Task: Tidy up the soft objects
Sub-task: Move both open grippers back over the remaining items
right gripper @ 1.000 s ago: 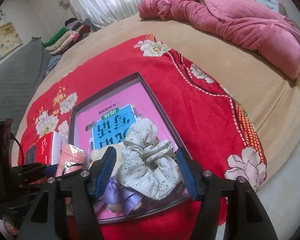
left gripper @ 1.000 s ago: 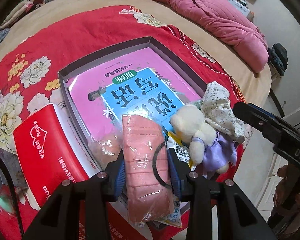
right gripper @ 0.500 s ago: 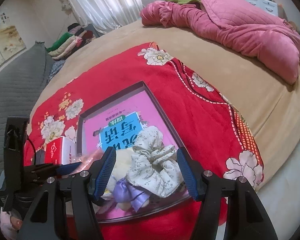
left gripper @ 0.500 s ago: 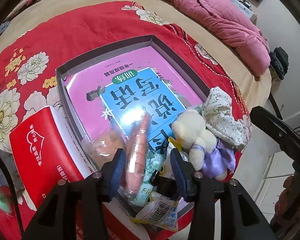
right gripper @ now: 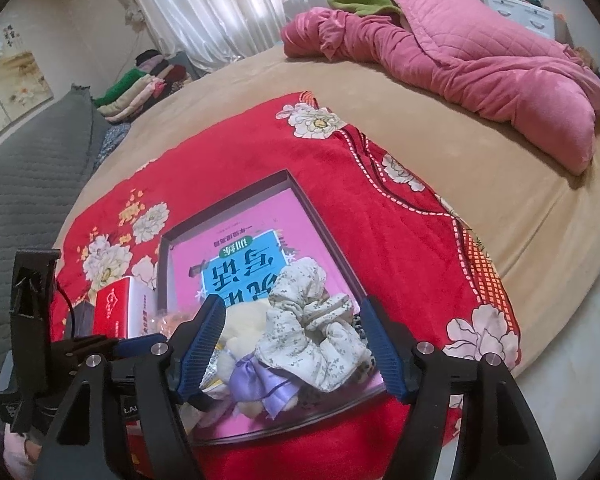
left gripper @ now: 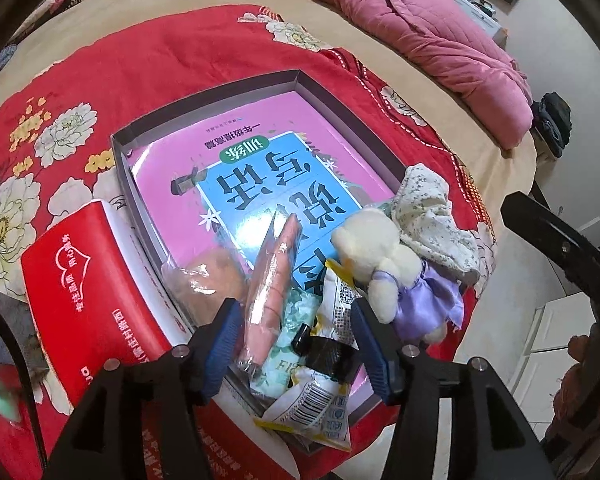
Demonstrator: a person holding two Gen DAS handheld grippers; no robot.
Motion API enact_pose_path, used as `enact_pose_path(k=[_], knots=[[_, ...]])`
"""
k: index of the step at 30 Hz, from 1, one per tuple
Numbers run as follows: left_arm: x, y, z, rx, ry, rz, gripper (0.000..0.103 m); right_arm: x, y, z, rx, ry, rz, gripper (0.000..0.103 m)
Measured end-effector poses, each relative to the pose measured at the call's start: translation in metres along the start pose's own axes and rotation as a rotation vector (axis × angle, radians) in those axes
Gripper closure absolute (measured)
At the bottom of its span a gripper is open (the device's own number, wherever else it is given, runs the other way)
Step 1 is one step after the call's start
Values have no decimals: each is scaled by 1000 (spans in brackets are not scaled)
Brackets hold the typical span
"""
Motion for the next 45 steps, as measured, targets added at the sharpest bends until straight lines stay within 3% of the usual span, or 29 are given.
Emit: enact_pose_path(k=[5,9,21,26,45], knots=[[1,-2,-9,7,-15,6,44,2,-1,-2,9,-2,2,29],[4,-6,-19,10,-34,15,36,5,-1,-5,23,-4,1,28],[19,-4,-40,2,-69,13,34,9,-1,-19,41,-32,16,27],[28,-3,-51,-7,-88,10,25,12,5,-22,45,-36,6,26],[68,20,-92,-35,-165,-22,24,21,50,-38,86,-68,-89,26]])
Point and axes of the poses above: each gripper's, at about its wrist camera, not at the fingertips, and z roughly the way its jaws point, y to its left, x to its underside, the point moved 10 cm from there along z, roughly the way its jaws point, and after that the axes turned 15 degrees about y, right-handed, at the moved point
